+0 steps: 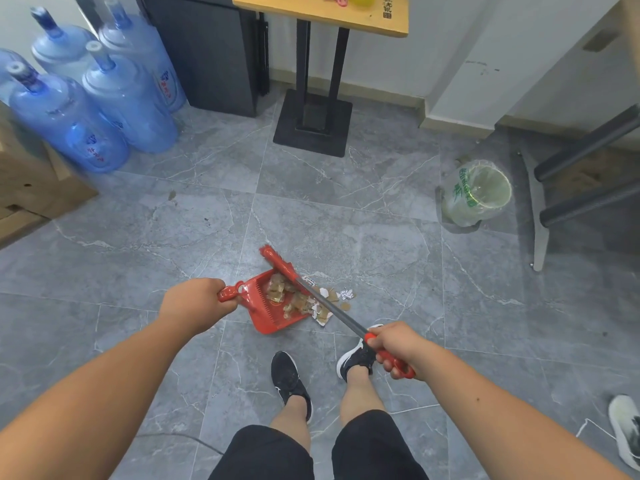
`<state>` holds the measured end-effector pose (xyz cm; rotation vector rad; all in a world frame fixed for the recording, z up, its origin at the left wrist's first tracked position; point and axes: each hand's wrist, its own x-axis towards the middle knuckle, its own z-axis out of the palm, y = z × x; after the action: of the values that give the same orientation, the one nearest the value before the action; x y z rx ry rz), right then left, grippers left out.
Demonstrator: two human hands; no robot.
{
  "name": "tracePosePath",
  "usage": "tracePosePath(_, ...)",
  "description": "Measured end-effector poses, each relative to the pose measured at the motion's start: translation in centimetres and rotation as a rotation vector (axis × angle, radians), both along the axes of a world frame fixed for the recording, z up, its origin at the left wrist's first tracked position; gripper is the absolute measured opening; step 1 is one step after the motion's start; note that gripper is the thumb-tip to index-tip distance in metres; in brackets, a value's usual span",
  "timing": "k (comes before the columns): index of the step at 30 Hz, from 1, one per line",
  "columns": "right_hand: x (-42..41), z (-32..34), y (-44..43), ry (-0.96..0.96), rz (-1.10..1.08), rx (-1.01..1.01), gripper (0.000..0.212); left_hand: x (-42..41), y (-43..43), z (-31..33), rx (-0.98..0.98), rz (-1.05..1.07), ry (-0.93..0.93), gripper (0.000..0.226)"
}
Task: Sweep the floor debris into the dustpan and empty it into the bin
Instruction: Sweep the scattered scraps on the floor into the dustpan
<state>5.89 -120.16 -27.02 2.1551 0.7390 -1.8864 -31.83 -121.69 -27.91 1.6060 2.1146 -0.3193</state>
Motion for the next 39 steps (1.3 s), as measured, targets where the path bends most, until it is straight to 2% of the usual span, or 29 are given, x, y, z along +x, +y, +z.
tracePosePath(6, 1.0, 2.6, 1.2, -0.004, -0.06, 0.047, 0.019, -0.8, -0.3, -0.1, -0.015, 0.006, -0.03, 0.048)
tracePosePath(10, 1.0, 3.6, 2.4, -0.08, -0.062, 0.096, 0.019, -1.7, 0.0, 0.0, -0.034, -0.017, -0.043, 0.048)
tracePosePath(13, 1.2, 3.5, 3.4, -0.151, -0.053, 0.128, 0.025, -2.5, 0.3, -0.1, -0.054, -0.04, -0.053, 0.049)
tracePosePath(18, 1.2, 2.1, 4.0, -0.295, -0.094, 0.072, 0.01, -3.6, 1.0, 0.1, -0.079, -0.094, -0.036, 0.046)
tracePosePath(21, 0.6, 1.0, 2.9, -0.318, -0.082, 0.061, 0.011, -3.9, 1.2, 0.0, -0.076, -0.127, -0.016, 0.048)
tracePosePath(25, -1.1, -0.5, 1.1, -0.285, -0.077, 0.045, 0.013, -4.3, 1.7, -0.3, -0.082, -0.136, -0.018, 0.049)
tracePosePath(29, -3.4, -2.2, 0.8, -0.226, -0.224, -0.081, 0.019, -4.2, 2.4, -0.2, -0.096, -0.141, -0.041, 0.05)
tracePosePath(39, -9.2, 0.1, 0.4, -0.038, -0.322, -0.127, 0.018, -3.5, 1.6, -0.5, -0.105, -0.15, -0.048, 0.047)
